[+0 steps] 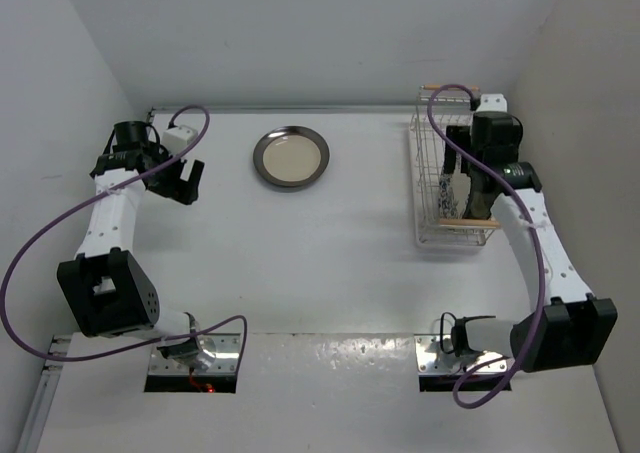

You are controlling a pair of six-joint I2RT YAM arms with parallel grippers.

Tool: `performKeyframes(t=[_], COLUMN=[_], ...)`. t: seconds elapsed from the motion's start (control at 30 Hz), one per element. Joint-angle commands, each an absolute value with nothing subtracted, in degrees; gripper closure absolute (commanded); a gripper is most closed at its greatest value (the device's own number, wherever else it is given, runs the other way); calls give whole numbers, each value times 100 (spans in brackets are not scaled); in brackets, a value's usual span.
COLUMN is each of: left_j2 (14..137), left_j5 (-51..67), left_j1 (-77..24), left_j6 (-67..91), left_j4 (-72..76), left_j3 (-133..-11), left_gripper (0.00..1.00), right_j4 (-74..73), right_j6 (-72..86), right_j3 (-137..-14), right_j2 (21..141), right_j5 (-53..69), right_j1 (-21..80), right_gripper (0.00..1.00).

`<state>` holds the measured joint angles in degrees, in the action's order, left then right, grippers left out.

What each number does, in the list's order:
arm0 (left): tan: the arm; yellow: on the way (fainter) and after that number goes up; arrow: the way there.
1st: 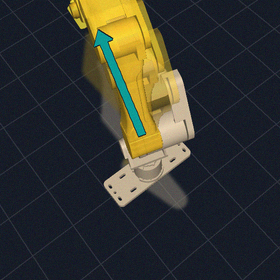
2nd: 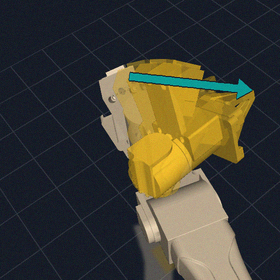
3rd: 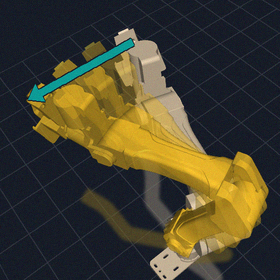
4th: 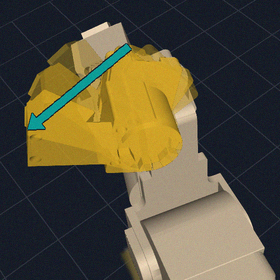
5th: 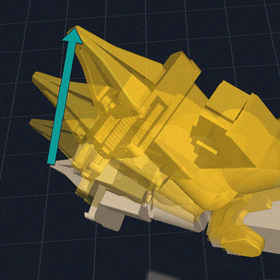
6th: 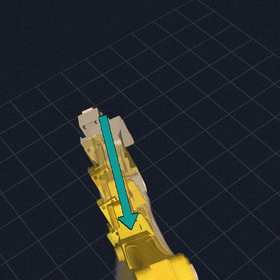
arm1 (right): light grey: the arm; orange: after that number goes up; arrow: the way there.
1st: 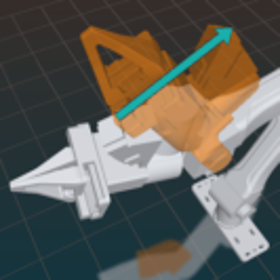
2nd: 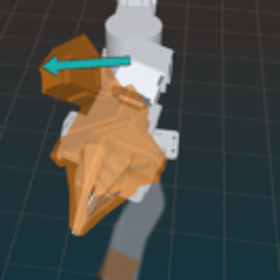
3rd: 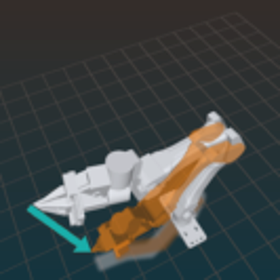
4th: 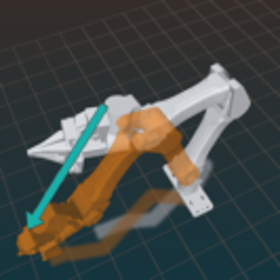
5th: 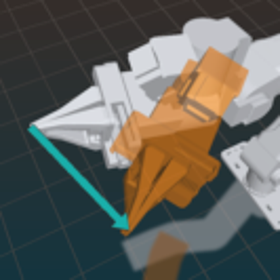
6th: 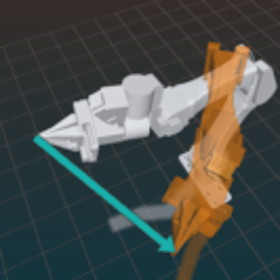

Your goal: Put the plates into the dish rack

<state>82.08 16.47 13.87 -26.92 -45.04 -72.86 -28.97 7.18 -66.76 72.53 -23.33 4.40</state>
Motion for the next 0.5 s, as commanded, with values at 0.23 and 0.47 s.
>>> performKeyframes(t=[0.23,0.47], left_j2=[8087,7700], left_j5=[1118,405], left_j1=[1652,1836], left_j6=[-2531,-2531], left_j4=[-4298,-4122], left_j3=[-6848,-5978], left_gripper=[2,5], right_j4=[-837,-1169], right_j6=[1010,2326], right_j3=[-7348,-9217], right_j2=[7381,10464], right_j5=[-1346,289], right_j1=[1571,2127], right_gripper=[5,7])
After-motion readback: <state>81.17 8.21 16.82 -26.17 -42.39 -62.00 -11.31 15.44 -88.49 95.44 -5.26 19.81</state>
